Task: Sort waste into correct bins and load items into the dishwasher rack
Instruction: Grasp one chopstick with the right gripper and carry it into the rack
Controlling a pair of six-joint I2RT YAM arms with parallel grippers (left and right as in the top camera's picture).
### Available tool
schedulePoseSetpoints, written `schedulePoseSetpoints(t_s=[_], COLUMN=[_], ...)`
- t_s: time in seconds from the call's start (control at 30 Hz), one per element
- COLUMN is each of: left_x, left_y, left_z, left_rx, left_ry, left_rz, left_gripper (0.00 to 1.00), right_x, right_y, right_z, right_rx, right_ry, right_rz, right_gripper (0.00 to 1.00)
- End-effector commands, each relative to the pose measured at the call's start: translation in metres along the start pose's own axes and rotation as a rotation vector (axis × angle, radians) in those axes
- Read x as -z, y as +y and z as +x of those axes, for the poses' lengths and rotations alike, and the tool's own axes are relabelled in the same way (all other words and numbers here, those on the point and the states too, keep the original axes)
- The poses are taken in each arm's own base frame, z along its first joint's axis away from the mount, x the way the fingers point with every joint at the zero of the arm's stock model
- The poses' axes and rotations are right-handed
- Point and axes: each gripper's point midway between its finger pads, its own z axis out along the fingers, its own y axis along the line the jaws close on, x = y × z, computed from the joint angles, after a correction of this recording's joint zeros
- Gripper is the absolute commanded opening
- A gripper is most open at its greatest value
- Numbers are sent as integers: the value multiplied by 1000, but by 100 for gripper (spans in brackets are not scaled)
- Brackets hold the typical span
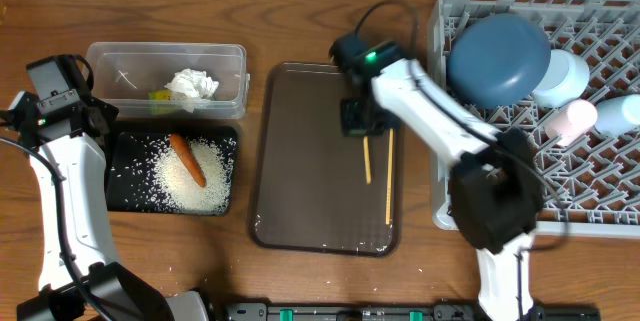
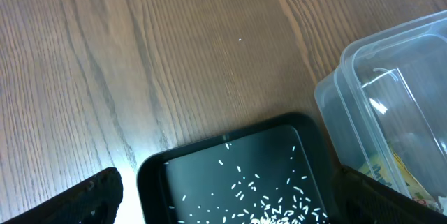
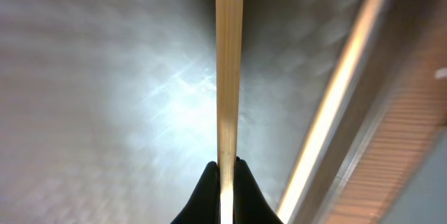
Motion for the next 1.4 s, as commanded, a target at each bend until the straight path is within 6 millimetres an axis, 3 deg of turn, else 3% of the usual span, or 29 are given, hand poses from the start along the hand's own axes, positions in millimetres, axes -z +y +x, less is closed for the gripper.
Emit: schedulePoseSetpoints(t_s=[0.0,0.13,0.27,0.83,1.07,1.37], left_x=[0,0,0,0,0,0], left_y=[4,4,4,4,4,4], left_z=[-3,-3,-3,-3,-3,-3], left_rx=[19,19,19,19,19,19], left_ry=[-12,-12,-12,-12,-12,-12], left_rz=[-17,-17,-17,-17,-17,-17], left_gripper=[97,97,97,97,97,97], right_x=[88,132,140,58,50,38], right_y=[-21,-64,-100,-157,-179,-171], right_z=[-27,-35,-25,12,16,21], right_rx=[64,73,1,-68,-111,-47], right_ry=[-211,-307,-273,-66,-44,-15], right_rz=[-78,-82,-56,91,87,-8], right_gripper=[1,1,1,1,1,1])
